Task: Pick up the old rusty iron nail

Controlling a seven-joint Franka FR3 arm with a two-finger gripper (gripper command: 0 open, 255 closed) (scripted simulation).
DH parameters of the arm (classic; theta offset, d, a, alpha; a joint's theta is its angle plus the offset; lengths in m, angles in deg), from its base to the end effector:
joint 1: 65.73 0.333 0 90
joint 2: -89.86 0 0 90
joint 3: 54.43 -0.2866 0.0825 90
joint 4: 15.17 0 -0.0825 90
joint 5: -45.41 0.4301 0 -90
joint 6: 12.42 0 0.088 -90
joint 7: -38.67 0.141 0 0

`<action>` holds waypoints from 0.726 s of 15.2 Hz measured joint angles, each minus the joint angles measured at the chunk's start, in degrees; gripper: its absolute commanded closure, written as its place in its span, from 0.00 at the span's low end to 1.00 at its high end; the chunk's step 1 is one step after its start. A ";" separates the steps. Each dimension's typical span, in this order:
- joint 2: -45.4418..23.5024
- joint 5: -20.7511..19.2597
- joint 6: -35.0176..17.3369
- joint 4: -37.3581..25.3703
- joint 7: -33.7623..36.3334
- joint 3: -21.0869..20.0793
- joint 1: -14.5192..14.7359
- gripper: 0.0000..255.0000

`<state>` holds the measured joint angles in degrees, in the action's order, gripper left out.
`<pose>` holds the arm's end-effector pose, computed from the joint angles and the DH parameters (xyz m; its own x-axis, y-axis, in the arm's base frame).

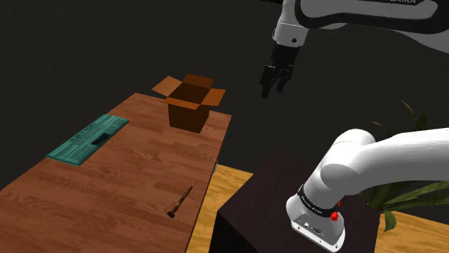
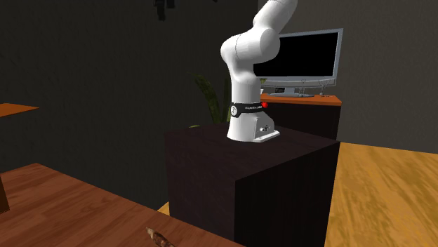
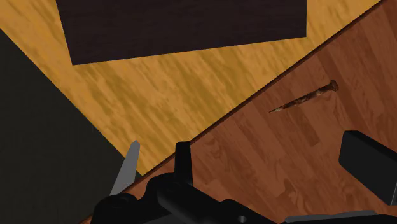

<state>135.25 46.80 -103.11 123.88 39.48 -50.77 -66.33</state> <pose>0.3683 -0.0247 0.5022 0.9963 -0.0672 -0.0538 -0.0709 -0.9951 -0.0689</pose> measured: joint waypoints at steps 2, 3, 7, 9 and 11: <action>0.42 0.32 -0.73 1.01 0.89 -0.42 -0.13 0.00; 1.28 1.06 -1.61 2.52 2.61 -1.41 -0.17 0.00; 4.66 4.65 -7.47 10.51 10.70 -5.94 -0.40 0.00; 5.28 6.55 -10.63 13.61 14.77 -8.25 -0.46 0.00; 6.07 9.10 -14.17 17.16 19.37 -11.34 0.06 0.00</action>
<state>141.32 55.90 -117.28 141.04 58.85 -62.11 -66.27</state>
